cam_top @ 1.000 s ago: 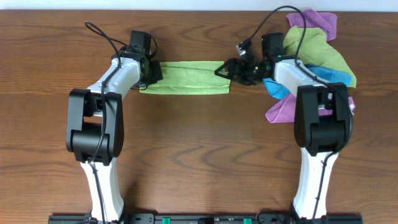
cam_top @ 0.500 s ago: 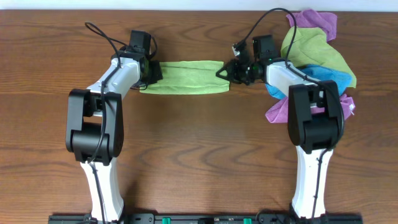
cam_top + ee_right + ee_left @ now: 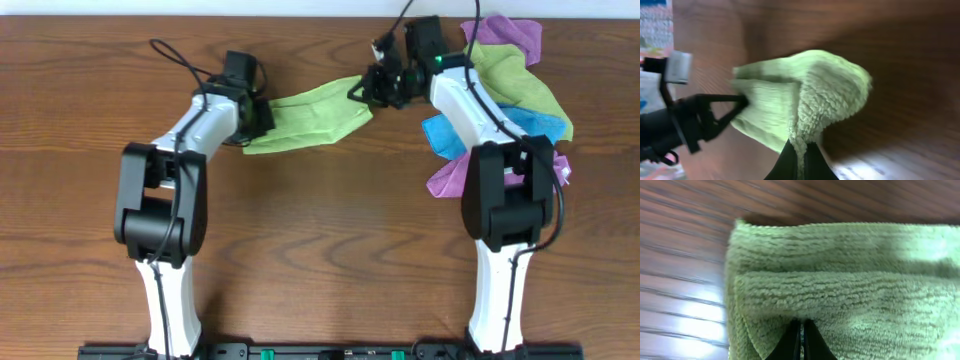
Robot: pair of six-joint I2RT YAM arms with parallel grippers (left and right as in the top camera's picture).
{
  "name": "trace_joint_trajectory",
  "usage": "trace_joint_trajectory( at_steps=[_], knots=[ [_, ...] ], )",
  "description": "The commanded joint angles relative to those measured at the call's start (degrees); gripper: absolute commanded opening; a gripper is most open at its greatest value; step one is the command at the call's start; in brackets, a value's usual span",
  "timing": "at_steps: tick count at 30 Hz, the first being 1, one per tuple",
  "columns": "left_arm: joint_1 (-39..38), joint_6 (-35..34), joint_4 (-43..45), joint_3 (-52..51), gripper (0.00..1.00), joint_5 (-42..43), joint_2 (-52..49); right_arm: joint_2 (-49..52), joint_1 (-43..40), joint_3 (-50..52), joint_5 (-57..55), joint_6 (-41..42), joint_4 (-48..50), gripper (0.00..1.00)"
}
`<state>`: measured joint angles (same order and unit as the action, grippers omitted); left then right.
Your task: Fold the cloth
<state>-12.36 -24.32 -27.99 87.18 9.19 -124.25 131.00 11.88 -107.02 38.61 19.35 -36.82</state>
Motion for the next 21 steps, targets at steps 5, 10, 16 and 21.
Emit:
trace_joint_trajectory(
  at_steps=[5, 10, 16, 21],
  knots=[
    [-6.29, -6.51, 2.51, -1.18, 0.06, 2.47, -1.75, -3.3, 8.61, -3.32, -6.03, -4.0, -2.95, 0.01],
    [-6.58, -7.04, 2.67, -1.18, 0.06, 2.47, -1.73, -3.3, 10.32, -3.34, -8.81, -6.16, -5.33, 0.01],
    [-5.55, -7.02, 2.38, -1.18, 0.06, 2.91, -1.66, -3.3, 9.79, -3.34, -8.81, -7.02, -6.75, 0.01],
    [-4.66, -7.02, 2.38, -1.03, 0.06, 6.19, -0.24, -3.3, 9.79, -3.34, -8.83, -7.54, -7.34, 0.01]
  ],
)
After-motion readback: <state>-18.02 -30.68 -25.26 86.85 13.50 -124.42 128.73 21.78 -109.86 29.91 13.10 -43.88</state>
